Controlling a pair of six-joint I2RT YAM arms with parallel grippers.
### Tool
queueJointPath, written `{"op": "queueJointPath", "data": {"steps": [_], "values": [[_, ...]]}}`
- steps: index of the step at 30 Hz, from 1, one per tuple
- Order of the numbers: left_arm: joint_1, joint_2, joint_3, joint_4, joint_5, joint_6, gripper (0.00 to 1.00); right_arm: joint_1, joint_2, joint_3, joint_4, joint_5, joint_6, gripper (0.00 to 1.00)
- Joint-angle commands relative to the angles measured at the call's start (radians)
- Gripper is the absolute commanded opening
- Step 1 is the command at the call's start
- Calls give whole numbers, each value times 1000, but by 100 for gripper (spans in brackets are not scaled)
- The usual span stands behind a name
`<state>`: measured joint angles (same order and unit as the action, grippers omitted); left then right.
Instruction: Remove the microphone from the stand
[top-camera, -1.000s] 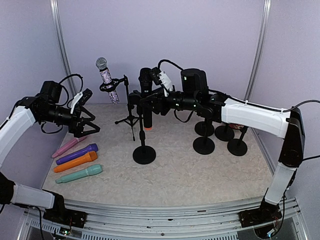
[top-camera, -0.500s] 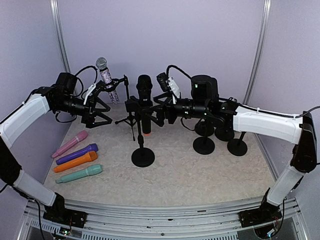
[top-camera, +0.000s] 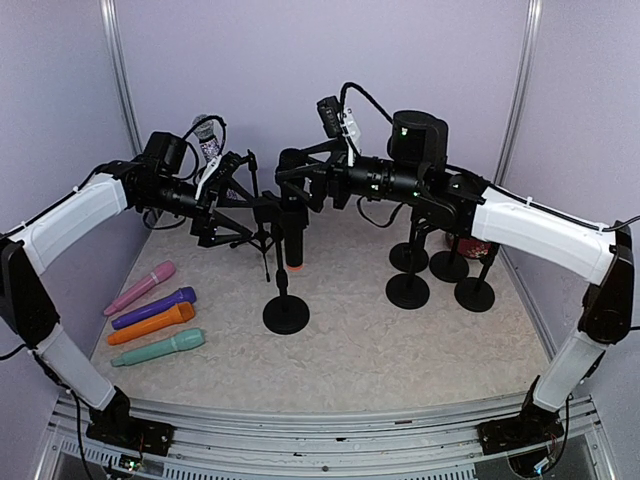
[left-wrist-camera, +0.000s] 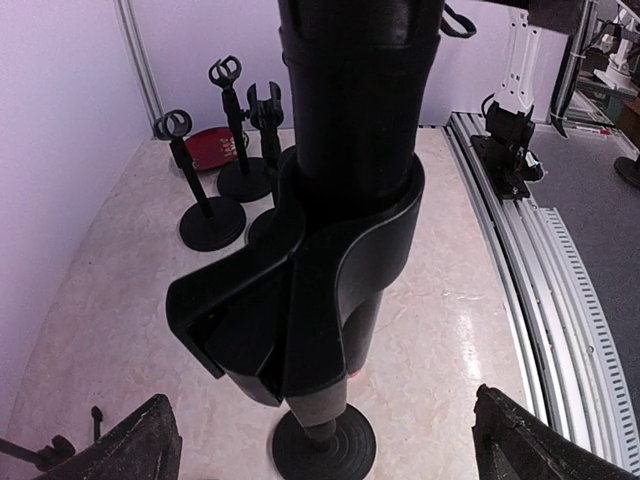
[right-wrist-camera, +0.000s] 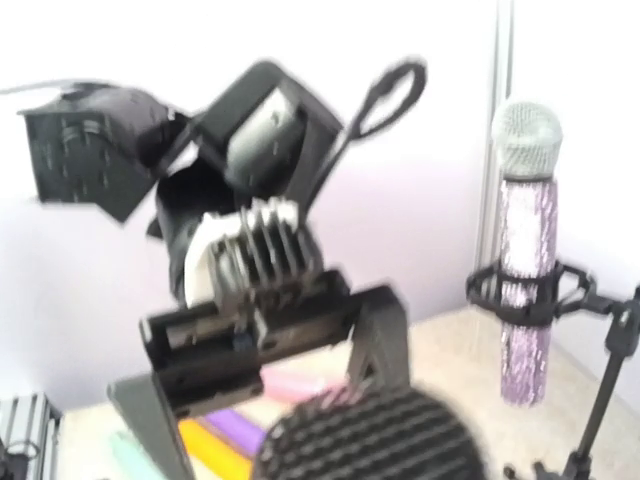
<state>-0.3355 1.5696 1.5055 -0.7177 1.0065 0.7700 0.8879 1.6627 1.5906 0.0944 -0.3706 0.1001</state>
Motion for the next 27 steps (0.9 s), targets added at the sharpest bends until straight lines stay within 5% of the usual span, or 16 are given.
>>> {"op": "queueJointPath", "data": {"steps": [1,7,19,27], "values": [[-18,35,70,5,2,52,99,21,37,47,-100,-7,-41,86],[-26,91,118,30,-19,45,99,22,60,62,-129,-6,-70,84],[-43,148,218,-46,22,130,98,5,155,201,-188,-113,-76,50],[-61,176,282,-225,21,268,83,-15,127,155,-135,-150,-72,19]]}}
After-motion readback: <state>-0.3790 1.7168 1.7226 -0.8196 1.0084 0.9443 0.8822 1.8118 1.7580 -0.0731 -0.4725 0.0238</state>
